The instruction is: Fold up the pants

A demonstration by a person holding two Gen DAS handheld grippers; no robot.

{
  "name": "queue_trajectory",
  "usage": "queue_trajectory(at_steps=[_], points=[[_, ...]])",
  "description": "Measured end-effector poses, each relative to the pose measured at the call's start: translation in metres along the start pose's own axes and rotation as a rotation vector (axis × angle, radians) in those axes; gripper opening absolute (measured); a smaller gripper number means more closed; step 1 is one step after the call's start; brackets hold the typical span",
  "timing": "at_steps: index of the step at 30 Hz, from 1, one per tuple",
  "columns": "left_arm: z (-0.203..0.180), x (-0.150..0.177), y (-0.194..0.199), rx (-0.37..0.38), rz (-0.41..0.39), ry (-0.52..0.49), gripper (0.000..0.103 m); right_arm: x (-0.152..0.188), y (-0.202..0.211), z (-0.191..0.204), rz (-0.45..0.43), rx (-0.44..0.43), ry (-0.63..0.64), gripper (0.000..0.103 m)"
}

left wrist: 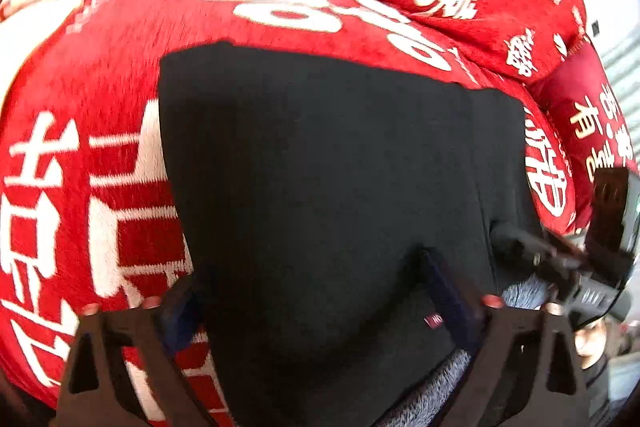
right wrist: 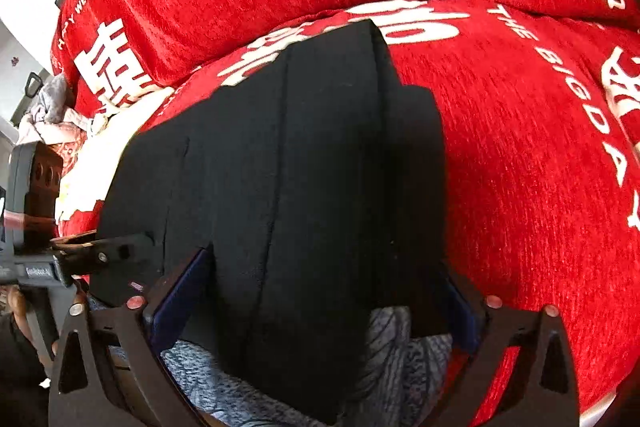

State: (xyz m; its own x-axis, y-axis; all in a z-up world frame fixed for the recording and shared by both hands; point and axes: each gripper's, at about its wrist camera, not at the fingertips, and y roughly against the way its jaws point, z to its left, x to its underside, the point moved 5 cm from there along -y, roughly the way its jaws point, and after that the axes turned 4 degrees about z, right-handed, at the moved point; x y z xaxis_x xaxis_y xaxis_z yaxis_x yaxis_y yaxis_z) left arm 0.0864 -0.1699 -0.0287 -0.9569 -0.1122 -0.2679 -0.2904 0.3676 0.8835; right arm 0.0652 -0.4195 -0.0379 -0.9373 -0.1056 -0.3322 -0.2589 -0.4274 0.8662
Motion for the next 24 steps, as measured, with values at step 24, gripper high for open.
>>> queue_trajectory(at_steps=[24], points=[[0.028, -0.004, 0.08, -0.095, -0.111, -0.068, 0.047, -0.029, 0.057, 0.136, -0.143, 0.094, 0.2, 0.045]])
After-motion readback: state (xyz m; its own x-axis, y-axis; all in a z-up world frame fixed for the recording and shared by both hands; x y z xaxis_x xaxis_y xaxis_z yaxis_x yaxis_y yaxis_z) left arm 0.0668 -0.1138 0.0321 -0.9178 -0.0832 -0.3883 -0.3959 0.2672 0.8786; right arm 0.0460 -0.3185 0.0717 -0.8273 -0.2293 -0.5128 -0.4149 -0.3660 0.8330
